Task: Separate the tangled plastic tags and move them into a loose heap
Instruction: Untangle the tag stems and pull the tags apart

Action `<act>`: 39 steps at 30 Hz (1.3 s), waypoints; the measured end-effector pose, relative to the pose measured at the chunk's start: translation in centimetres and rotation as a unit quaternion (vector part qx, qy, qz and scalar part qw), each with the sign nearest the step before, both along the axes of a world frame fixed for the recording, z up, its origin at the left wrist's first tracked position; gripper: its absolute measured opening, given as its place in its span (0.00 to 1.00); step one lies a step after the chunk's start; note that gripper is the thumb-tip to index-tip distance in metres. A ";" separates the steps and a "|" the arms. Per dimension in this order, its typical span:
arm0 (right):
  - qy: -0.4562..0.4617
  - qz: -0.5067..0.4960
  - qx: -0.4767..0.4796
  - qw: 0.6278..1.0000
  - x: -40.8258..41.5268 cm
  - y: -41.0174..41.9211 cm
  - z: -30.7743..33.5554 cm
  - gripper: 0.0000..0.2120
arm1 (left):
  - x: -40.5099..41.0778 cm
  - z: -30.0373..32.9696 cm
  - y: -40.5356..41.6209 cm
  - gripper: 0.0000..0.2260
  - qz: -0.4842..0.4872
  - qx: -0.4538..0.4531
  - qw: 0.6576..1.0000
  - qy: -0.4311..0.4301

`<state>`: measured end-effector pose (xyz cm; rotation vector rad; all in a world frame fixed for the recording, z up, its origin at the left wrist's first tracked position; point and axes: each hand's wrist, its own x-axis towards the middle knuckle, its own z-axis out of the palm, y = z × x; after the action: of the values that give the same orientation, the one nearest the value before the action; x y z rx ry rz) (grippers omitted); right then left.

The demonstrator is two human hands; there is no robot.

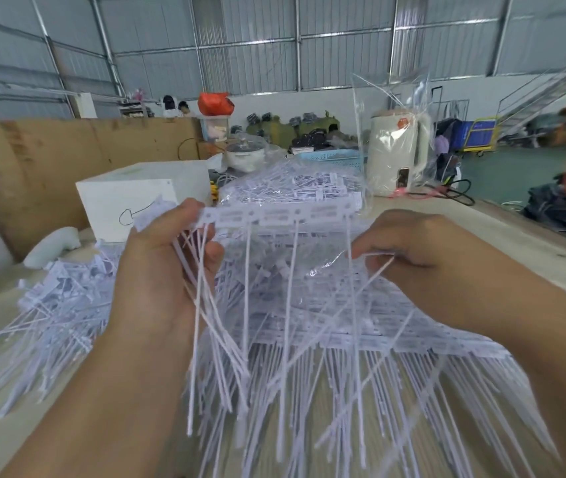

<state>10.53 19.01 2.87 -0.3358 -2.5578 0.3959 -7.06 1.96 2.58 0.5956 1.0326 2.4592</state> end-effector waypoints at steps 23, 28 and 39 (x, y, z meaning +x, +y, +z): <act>-0.125 -0.007 -0.194 0.973 0.6 0.3 0.3 0.09 | -0.3 -0.6 0.8 0.30 0.070 -0.011 0.996 0.048; -0.074 -0.038 -0.084 0.993 1.4 0.9 0.8 0.15 | 0.0 -0.7 0.9 0.20 0.084 -0.030 0.994 0.070; -0.148 -0.071 0.060 0.985 -0.6 -0.5 -0.6 0.14 | 0.8 -1.2 1.5 0.22 0.067 -0.046 0.992 0.095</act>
<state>9.98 18.54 2.27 -0.5652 -2.8069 0.1458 -6.30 3.51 1.40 0.7660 1.2924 2.4900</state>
